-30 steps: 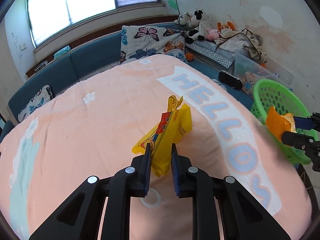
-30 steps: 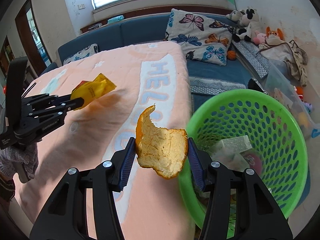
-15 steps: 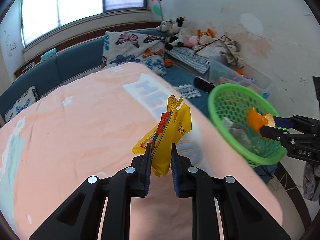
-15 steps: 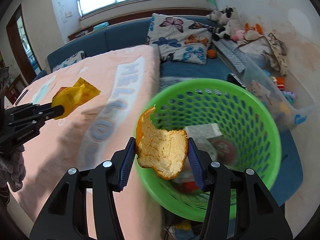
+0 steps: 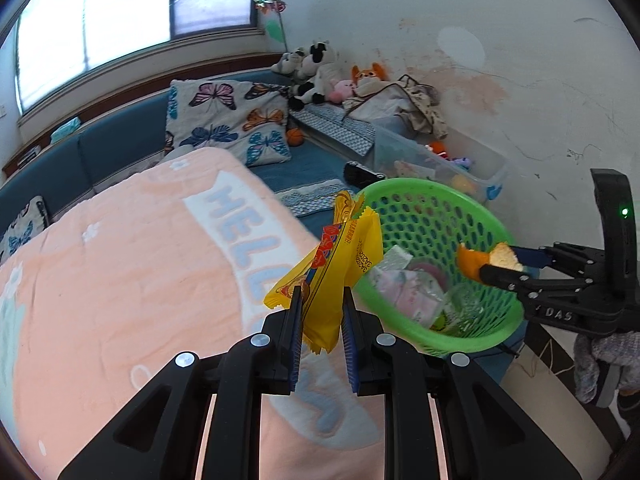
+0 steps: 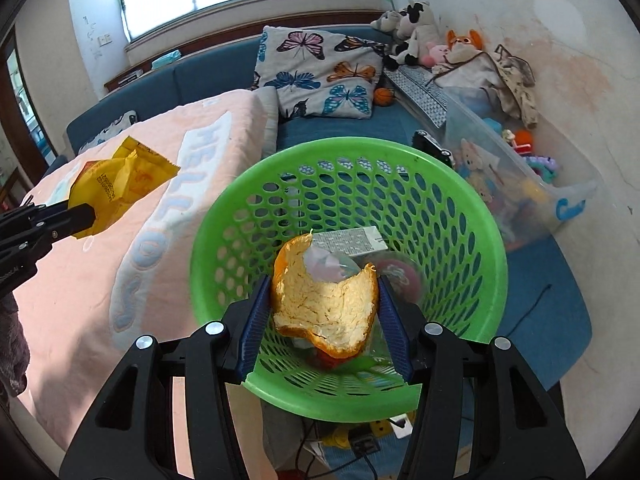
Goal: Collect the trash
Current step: 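Drop the cracker into the basket with the right gripper while the left carries the bag, then open the left gripper over the green basket to drop the yellow snack bag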
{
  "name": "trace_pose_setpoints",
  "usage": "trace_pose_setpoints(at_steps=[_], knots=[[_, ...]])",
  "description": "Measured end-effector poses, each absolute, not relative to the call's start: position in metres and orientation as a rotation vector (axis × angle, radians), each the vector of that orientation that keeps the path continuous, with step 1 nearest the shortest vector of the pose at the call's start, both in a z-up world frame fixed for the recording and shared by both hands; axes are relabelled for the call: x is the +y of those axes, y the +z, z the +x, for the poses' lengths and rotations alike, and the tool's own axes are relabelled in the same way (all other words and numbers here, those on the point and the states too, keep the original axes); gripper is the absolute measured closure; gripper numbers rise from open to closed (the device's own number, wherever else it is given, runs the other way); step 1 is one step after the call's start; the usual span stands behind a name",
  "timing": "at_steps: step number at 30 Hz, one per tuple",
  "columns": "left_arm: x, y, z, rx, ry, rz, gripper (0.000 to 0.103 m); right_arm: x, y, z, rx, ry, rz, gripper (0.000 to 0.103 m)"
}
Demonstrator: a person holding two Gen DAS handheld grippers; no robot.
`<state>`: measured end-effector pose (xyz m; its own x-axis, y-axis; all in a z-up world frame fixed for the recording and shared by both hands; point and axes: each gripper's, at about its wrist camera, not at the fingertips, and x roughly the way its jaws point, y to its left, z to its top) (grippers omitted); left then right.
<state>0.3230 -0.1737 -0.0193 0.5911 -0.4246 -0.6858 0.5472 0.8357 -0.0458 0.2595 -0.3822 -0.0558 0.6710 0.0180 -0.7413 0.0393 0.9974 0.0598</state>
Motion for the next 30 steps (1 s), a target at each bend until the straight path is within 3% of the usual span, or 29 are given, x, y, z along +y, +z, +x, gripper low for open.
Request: trace_pose_setpoints(at_steps=[5, 30], knots=[[-0.187, -0.016, 0.322, 0.745, -0.589, 0.176, 0.086, -0.388, -0.05, 0.254, 0.817, -0.013, 0.09, 0.035], [-0.25, -0.038, 0.33, 0.825, -0.663, 0.155, 0.083, -0.417, -0.032, 0.227, 0.778, -0.056, 0.109, 0.035]])
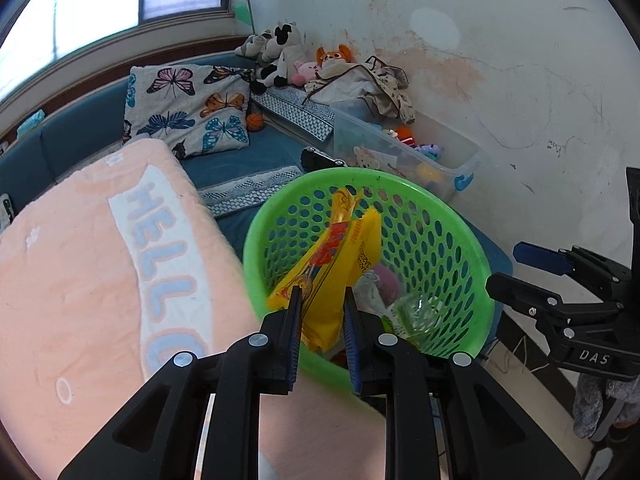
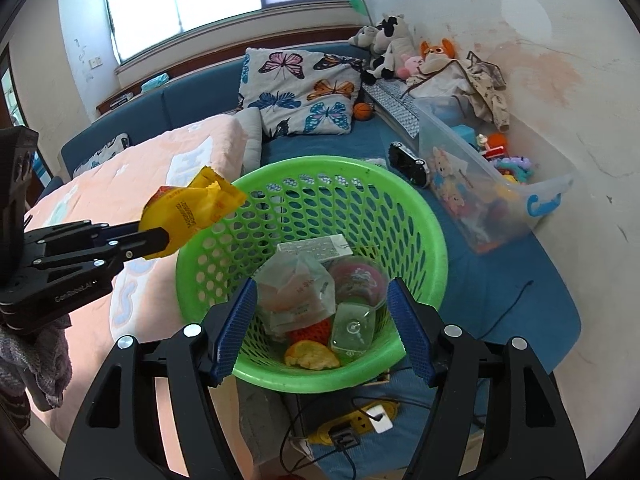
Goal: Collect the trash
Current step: 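Open the left gripper over the green basket to drop the yellow snack bag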
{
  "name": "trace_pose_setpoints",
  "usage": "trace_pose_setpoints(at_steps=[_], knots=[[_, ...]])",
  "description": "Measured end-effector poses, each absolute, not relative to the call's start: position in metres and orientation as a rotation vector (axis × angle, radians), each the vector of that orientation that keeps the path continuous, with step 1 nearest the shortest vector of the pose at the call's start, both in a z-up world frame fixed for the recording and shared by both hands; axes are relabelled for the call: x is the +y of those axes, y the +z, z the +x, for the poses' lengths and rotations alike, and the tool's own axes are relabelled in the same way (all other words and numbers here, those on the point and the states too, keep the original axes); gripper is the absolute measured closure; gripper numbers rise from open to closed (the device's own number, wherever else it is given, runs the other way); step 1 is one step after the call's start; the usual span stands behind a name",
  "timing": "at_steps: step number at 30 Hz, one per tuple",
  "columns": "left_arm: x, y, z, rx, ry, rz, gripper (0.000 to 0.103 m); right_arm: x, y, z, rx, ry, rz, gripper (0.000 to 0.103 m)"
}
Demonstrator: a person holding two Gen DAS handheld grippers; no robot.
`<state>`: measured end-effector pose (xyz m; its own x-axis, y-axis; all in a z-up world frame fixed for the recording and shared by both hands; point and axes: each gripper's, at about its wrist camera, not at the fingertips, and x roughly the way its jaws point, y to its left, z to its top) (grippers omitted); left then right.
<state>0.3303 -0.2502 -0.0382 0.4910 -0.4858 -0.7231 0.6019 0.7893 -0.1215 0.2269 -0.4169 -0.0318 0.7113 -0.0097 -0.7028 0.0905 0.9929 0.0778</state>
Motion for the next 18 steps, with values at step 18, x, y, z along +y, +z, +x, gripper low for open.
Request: trace_pose_setpoints(at_steps=[18], knots=[[-0.247, -0.033, 0.322, 0.792, -0.656, 0.114, 0.05, -0.416, -0.032, 0.22, 0.771, -0.05, 0.132, 0.035]])
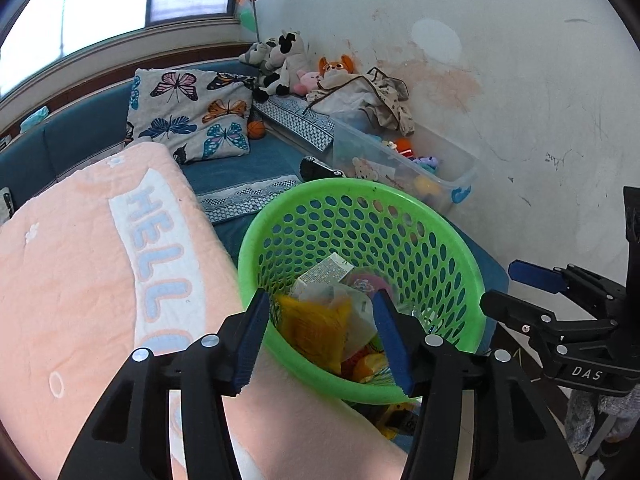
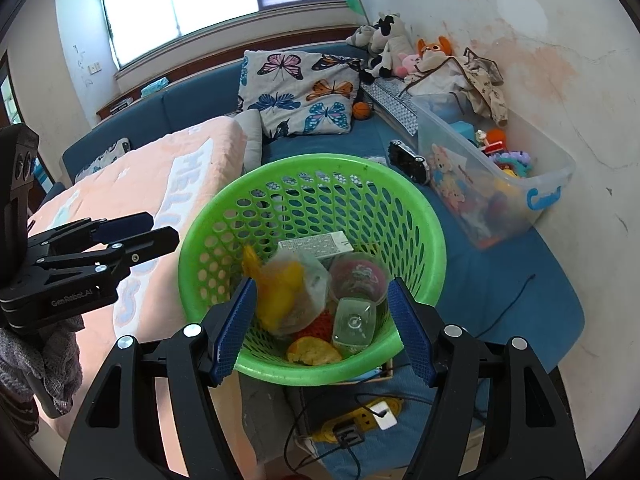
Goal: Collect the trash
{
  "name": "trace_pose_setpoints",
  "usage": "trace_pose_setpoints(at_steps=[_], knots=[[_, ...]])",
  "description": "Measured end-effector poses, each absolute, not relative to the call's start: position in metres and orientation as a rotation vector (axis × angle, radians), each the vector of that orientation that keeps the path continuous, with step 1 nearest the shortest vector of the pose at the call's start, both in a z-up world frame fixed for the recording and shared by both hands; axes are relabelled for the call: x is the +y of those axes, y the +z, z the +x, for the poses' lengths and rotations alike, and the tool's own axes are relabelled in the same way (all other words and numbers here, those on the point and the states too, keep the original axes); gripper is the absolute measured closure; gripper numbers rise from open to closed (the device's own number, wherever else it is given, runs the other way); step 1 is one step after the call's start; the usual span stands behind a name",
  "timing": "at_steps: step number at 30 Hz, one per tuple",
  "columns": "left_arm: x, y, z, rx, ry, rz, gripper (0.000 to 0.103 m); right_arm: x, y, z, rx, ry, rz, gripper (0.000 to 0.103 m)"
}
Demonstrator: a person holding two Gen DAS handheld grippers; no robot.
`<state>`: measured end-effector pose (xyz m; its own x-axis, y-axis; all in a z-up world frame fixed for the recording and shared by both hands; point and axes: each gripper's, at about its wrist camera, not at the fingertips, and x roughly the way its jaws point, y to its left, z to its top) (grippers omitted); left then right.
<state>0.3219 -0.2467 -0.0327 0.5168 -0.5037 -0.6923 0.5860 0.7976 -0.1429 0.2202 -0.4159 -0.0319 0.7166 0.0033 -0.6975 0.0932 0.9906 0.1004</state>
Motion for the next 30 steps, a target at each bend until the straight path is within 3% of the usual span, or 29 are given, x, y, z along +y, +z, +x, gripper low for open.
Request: trace_pose_setpoints(at_steps=[3, 30], knots=[[-0.239, -0.029, 0.318, 0.778, -0.639, 0.105, 0.042, -0.413, -0.031, 0.218, 0.769, -0.04, 0.142, 0.035], [-0.139, 0.002, 0.256, 0.651, -0.488, 0.07, 0.012, -0.353, -0.021, 0.187, 0.705, 0.01, 0.064, 0.011]])
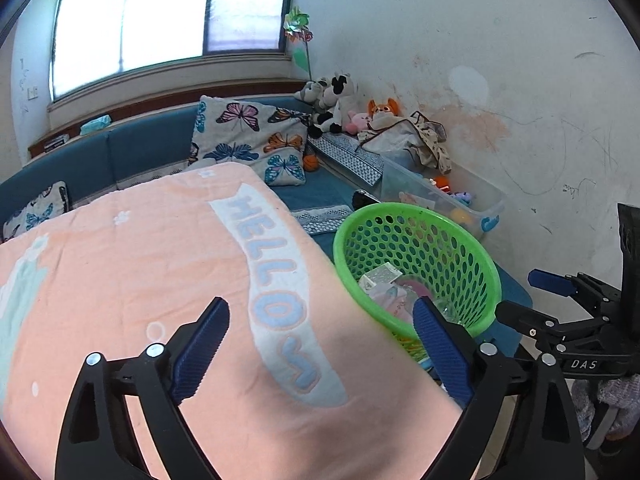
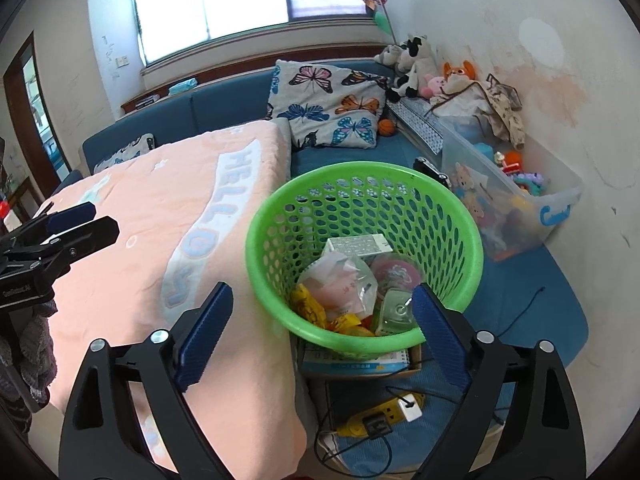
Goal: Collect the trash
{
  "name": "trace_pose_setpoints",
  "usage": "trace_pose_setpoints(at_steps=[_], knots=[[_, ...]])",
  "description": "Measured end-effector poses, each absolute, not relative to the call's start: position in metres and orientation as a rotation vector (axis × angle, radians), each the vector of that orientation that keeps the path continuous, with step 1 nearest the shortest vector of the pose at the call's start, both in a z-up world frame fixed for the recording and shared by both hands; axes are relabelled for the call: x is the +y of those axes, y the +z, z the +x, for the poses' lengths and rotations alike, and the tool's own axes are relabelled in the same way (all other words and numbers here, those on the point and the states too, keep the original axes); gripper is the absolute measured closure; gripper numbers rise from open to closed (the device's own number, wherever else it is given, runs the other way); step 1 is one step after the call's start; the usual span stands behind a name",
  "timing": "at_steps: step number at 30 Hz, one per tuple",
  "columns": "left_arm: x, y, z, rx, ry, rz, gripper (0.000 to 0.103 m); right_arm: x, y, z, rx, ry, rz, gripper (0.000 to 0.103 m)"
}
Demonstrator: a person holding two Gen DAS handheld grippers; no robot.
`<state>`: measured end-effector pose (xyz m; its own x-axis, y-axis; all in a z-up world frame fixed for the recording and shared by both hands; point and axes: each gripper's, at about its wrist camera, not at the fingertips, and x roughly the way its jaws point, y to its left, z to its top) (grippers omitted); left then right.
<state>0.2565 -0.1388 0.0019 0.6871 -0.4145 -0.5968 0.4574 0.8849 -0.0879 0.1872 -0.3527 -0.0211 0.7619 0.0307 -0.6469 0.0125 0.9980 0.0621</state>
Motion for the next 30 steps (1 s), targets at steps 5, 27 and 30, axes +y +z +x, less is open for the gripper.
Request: trace_pose_setpoints(at_steps=[5, 27, 30], knots=[[-0.121, 0.004, 0.244, 0.638, -0.458, 0.054, 0.009, -0.342, -0.021, 0.18, 0.692, 0.022, 0.049, 0.005], [-0.075, 0.008, 0.19, 0.575, -0.34, 0.05, 0.007, -0.317, -0.012, 0.149, 0.64, 0.032, 0.07, 0.004], [-0.069, 0.007, 0.185, 0.567, -0.319, 0.059, 0.007, -0.316, -0.01, 0.145, 0.636, 0.034, 0.068, 0.004]])
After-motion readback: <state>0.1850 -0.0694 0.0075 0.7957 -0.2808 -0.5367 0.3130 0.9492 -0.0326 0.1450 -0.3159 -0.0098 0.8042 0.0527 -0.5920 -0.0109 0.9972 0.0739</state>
